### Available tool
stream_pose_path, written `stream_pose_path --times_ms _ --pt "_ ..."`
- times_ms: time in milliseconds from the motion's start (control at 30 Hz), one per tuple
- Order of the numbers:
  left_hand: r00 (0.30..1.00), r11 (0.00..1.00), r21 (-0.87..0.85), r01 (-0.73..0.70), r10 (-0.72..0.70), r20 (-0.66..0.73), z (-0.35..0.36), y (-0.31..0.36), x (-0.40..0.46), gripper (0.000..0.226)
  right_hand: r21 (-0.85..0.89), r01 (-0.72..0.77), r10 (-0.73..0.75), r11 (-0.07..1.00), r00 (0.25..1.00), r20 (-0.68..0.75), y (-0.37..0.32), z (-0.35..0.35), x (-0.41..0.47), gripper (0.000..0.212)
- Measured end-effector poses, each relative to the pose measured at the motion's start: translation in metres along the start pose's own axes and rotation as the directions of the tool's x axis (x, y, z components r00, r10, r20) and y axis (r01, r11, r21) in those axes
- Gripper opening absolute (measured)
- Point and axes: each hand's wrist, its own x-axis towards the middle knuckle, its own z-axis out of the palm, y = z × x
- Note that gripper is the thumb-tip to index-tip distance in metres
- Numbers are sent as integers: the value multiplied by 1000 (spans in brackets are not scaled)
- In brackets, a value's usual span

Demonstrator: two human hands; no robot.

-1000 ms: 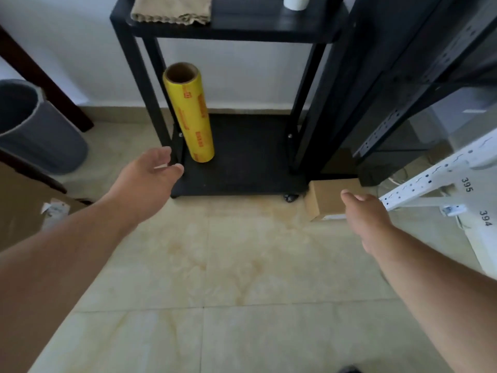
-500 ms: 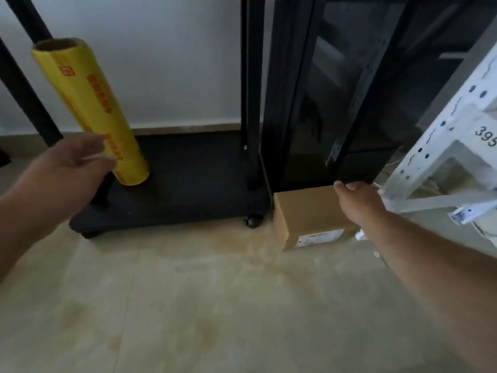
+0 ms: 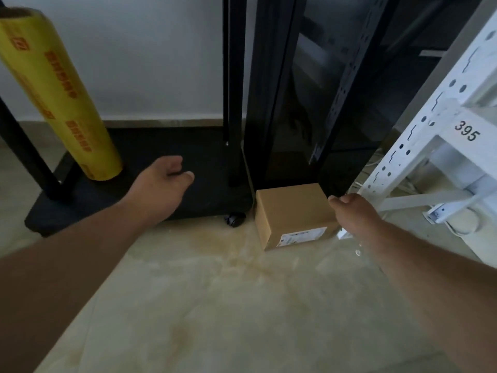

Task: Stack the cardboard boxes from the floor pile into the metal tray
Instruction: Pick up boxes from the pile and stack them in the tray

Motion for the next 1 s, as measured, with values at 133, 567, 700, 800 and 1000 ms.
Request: stream_pose_path --times_ms 133,567,700,800,1000 --pt "999 1000 20 7 -8 43 32 3 2 57 -42 15 -12 999 998 67 3 3 8 55" --pt "981 994 21 104 -106 165 66 -21 8 55 -168 82 -61 982 990 130 -11 20 28 42" --pt "952 987 -27 160 -147 267 97 -28 6 56 -162 84 -58 983 986 156 -11 22 29 39" --pt "925 977 -60 205 -174 337 122 -25 5 59 -157 55 -32 986 988 149 -11 21 33 28" --pt "879 956 -89 280 -219 424 158 -12 10 45 -139 -4 22 990 992 123 -15 19 38 31"
